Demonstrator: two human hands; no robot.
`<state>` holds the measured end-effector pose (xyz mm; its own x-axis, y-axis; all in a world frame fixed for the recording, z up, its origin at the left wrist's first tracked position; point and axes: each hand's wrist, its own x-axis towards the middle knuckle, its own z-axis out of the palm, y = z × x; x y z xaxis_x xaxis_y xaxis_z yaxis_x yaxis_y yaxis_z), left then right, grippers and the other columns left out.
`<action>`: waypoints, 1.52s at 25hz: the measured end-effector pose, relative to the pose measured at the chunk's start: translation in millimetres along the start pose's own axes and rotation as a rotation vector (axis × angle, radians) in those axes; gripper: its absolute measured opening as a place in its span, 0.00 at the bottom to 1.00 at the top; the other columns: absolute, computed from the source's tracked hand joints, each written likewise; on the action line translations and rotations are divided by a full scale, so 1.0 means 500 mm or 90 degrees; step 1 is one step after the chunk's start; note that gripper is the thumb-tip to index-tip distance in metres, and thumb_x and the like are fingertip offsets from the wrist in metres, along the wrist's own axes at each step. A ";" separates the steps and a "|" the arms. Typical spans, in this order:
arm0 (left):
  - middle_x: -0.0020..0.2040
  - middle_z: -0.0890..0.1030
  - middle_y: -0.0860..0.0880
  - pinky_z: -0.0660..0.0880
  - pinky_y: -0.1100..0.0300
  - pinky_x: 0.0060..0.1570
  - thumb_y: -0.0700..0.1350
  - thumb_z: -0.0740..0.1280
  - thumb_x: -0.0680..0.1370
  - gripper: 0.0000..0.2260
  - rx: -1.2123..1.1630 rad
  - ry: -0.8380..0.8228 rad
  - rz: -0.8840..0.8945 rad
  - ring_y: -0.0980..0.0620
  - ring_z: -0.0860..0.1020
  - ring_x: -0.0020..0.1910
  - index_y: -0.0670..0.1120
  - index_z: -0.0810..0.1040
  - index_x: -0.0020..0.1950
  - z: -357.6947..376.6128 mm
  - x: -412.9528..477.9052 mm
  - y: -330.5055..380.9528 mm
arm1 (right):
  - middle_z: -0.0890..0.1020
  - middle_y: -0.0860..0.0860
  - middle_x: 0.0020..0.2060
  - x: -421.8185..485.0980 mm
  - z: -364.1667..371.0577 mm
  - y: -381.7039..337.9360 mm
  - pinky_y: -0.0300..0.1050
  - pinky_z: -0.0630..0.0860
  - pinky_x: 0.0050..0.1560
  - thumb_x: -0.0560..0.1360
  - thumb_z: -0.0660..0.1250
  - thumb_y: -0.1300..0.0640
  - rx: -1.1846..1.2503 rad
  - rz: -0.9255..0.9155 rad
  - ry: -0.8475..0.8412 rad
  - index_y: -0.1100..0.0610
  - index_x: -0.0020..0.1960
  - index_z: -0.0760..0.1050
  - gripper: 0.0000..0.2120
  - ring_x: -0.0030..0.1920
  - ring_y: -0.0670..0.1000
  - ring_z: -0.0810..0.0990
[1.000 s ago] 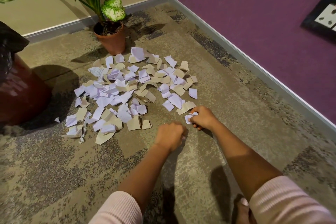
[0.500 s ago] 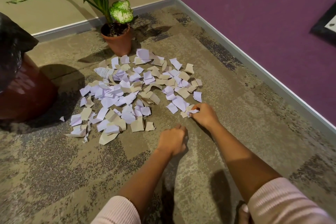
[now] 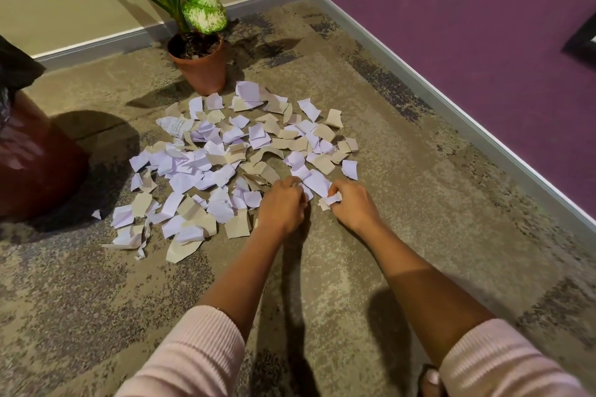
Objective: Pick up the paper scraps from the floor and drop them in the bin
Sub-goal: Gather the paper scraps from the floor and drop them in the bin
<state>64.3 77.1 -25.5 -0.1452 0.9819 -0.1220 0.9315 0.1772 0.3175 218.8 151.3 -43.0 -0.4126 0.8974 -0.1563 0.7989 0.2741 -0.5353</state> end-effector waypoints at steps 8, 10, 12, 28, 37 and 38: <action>0.67 0.73 0.47 0.73 0.52 0.54 0.41 0.64 0.78 0.10 0.043 -0.005 0.032 0.45 0.71 0.61 0.44 0.79 0.57 0.013 0.020 -0.005 | 0.73 0.58 0.67 0.062 -0.022 0.001 0.49 0.78 0.48 0.69 0.73 0.64 0.368 0.175 -0.114 0.53 0.72 0.66 0.34 0.56 0.56 0.79; 0.65 0.74 0.46 0.72 0.53 0.51 0.40 0.63 0.77 0.10 0.065 0.005 0.042 0.45 0.71 0.60 0.43 0.78 0.58 0.017 0.022 -0.003 | 0.73 0.57 0.68 0.077 -0.009 -0.020 0.48 0.76 0.55 0.69 0.73 0.61 0.255 0.164 -0.134 0.55 0.73 0.66 0.34 0.61 0.57 0.77; 0.62 0.75 0.45 0.72 0.52 0.50 0.39 0.63 0.78 0.10 0.078 0.019 0.052 0.44 0.73 0.58 0.42 0.77 0.58 0.021 0.020 -0.001 | 0.74 0.57 0.66 0.083 0.007 -0.039 0.50 0.73 0.62 0.70 0.71 0.59 0.129 0.137 -0.116 0.56 0.71 0.68 0.31 0.64 0.59 0.74; 0.41 0.81 0.48 0.75 0.54 0.40 0.45 0.66 0.77 0.04 -0.200 0.144 -0.099 0.48 0.78 0.40 0.45 0.76 0.45 -0.072 -0.074 -0.118 | 0.75 0.60 0.62 0.095 0.006 -0.108 0.49 0.72 0.52 0.73 0.64 0.62 -0.121 0.102 -0.198 0.55 0.67 0.68 0.23 0.62 0.61 0.74; 0.39 0.83 0.48 0.77 0.53 0.41 0.43 0.69 0.75 0.04 -0.281 0.277 -0.236 0.49 0.80 0.40 0.43 0.79 0.44 -0.176 -0.139 -0.218 | 0.82 0.61 0.53 0.058 0.022 -0.150 0.45 0.70 0.42 0.74 0.67 0.54 -0.134 0.096 -0.044 0.59 0.44 0.75 0.07 0.54 0.61 0.79; 0.38 0.82 0.49 0.76 0.54 0.40 0.43 0.68 0.75 0.03 -0.276 0.297 -0.245 0.49 0.80 0.39 0.44 0.79 0.43 -0.197 -0.148 -0.229 | 0.82 0.61 0.54 0.053 0.023 -0.172 0.46 0.70 0.43 0.75 0.67 0.54 -0.093 0.094 -0.020 0.58 0.50 0.77 0.08 0.54 0.62 0.79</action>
<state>-64.4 -9.1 39.8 -0.6510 0.7547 0.0817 0.5852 0.4304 0.6873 134.3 147.8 -10.7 -0.2987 0.9207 -0.2511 0.9057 0.1905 -0.3786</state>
